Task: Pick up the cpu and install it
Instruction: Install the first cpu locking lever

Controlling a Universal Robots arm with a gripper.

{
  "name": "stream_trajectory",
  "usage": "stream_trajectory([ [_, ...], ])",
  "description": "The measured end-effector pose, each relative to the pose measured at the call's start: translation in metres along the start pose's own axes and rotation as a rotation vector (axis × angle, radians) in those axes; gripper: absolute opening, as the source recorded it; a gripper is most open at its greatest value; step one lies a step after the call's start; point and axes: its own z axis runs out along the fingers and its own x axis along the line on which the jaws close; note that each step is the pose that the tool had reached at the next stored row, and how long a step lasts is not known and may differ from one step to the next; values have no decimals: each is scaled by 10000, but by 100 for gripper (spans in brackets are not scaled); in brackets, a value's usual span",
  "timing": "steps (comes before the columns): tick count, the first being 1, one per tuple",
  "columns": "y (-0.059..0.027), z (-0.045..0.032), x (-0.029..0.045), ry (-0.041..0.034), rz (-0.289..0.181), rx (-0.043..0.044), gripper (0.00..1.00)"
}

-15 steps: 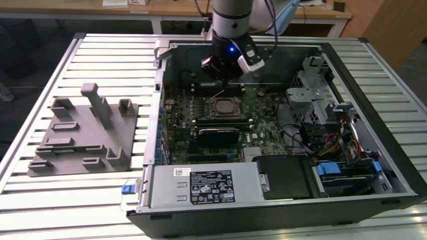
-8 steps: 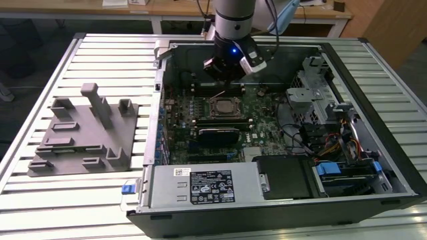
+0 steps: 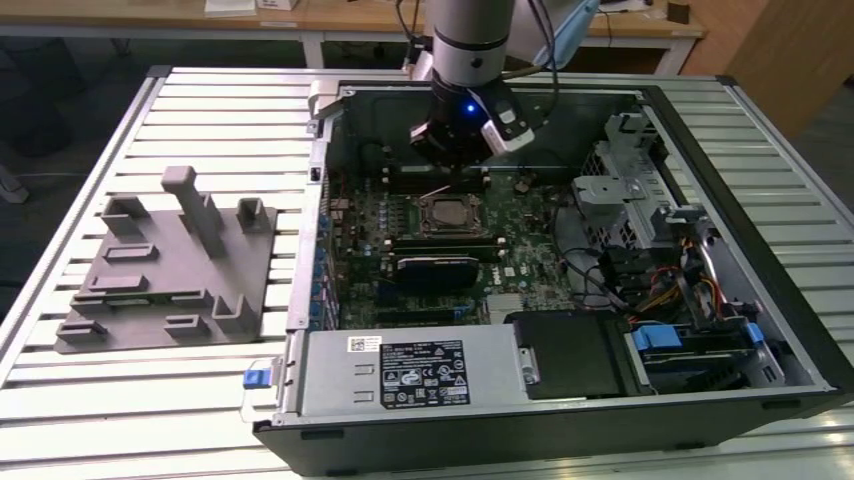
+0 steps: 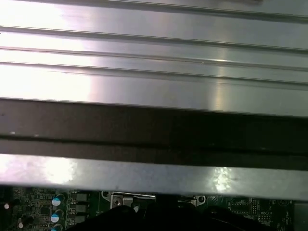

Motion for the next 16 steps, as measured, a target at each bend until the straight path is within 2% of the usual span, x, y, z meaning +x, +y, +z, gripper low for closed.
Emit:
stream_trajectory([
  [16,-13,160,-65,41,3,-8,11],
])
